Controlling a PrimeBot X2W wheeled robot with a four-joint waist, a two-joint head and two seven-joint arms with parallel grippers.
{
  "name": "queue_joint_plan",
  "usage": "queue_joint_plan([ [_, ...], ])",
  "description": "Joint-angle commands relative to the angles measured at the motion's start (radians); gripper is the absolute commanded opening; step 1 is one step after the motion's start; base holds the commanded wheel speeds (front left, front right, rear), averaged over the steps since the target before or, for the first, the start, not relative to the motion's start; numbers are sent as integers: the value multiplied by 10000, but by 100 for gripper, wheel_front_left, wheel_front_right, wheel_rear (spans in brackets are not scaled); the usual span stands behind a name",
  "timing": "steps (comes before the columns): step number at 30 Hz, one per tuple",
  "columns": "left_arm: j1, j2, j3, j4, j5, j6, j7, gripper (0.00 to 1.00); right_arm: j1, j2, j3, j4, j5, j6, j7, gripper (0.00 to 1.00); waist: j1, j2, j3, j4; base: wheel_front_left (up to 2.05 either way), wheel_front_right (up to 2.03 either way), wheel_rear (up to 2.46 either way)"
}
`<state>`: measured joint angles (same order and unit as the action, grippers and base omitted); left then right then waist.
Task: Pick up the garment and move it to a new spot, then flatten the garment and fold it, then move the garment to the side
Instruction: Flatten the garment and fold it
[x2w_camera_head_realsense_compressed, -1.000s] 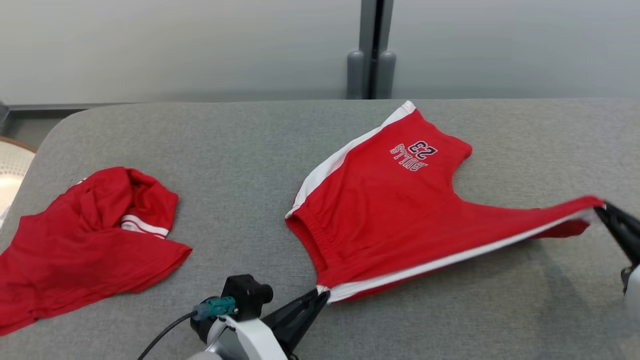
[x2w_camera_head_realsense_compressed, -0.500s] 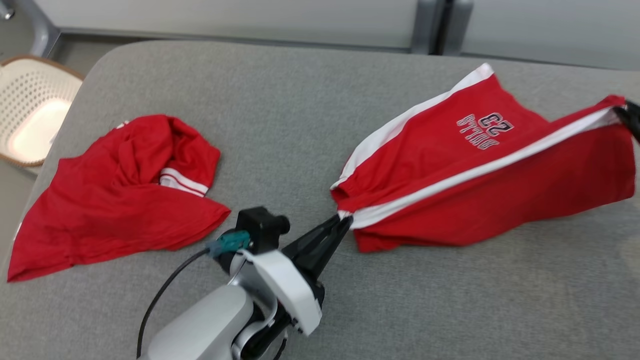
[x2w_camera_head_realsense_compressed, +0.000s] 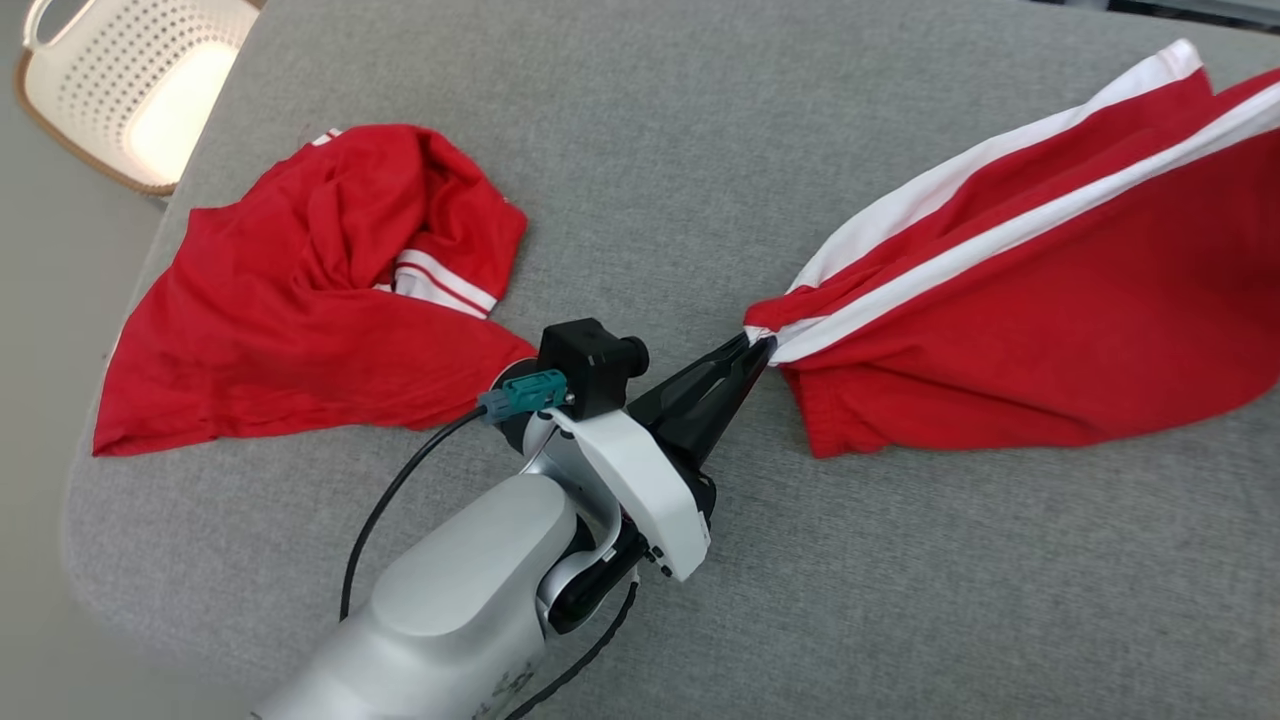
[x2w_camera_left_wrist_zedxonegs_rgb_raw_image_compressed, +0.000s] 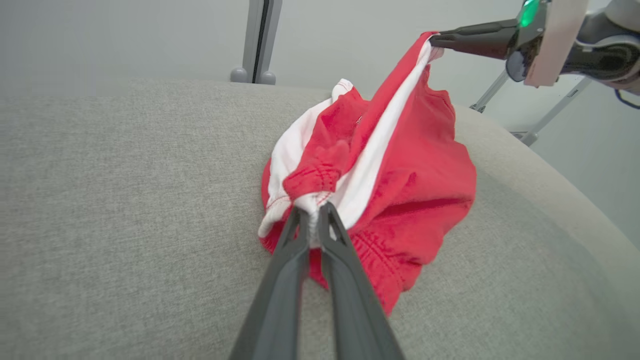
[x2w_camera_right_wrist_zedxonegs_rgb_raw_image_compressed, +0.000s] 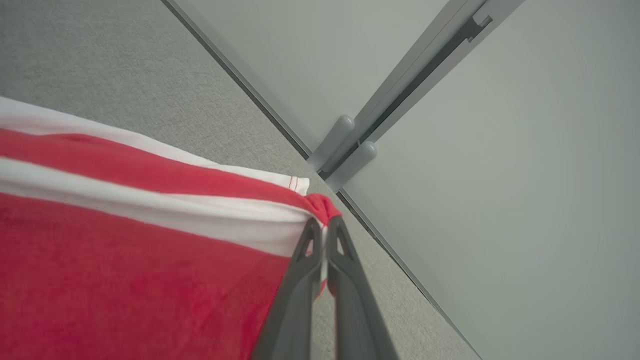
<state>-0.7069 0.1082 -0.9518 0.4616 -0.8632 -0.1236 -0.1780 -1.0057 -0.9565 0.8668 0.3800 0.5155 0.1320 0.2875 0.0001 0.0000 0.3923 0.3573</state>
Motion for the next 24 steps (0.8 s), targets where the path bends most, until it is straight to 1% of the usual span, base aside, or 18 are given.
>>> queue_joint_plan([
  [1, -285, -60, -57, 170, -70, -73, -150, 0, -391, 65, 254, 302, 100, -24, -110, 0, -1, 0, 270, 283, 0, 0, 0],
  [5, -500, -183, -229, 392, -205, -70, -319, 0, -959, 209, 842, 863, 229, -24, -318, 0, -1, 0, 420, 456, 0, 0, 0],
  [6, -500, -183, -229, 392, -205, -70, -319, 0, -959, 209, 842, 863, 229, -24, -318, 0, -1, 0, 420, 456, 0, 0, 0],
  [13, -934, -332, -534, 576, -454, -71, -524, 0, -1919, 398, 1901, 1484, 372, -24, -579, 0, -1, 0, 796, 560, 0, 0, 0],
  [14, -1028, -337, -561, 630, -464, -71, -539, 13, -2034, 408, 2043, 1558, 388, -24, -624, 0, -1, 0, 839, 573, 0, 0, 0],
  [15, -1127, -341, -578, 675, -495, -72, -561, 23, -2154, 419, 2139, 1654, 419, -24, -653, 0, -1, 0, 877, 583, 0, 0, 0],
  [17, -1311, -367, -597, 774, -592, -73, -608, 39, -2426, 438, 2295, 1854, 492, -24, -771, 0, -1, 0, 962, 584, 0, 0, 0],
  [18, -1386, -377, -613, 825, -618, -73, -623, 49, -2537, 471, 2323, 1965, 518, -24, -887, 0, -1, 0, 1002, 582, 0, 0, 0],
  [19, -1452, -385, -623, 887, -648, -73, -655, 91, -2613, 528, 2345, 2095, 546, -24, -1004, 67, -1, 0, 1035, 578, 0, 0, 0],
  [20, -1506, -382, -628, 953, -693, -73, -675, 100, -2644, 605, 2392, 2205, 603, -24, -1093, 100, -1, 0, 1057, 570, 0, 0, 0],
  [24, -1702, -407, -615, 1202, -765, -74, -764, 100, -2853, 877, 2440, 2680, 703, -24, -1616, 100, -1, 0, 1083, 489, 0, 0, 0],
])
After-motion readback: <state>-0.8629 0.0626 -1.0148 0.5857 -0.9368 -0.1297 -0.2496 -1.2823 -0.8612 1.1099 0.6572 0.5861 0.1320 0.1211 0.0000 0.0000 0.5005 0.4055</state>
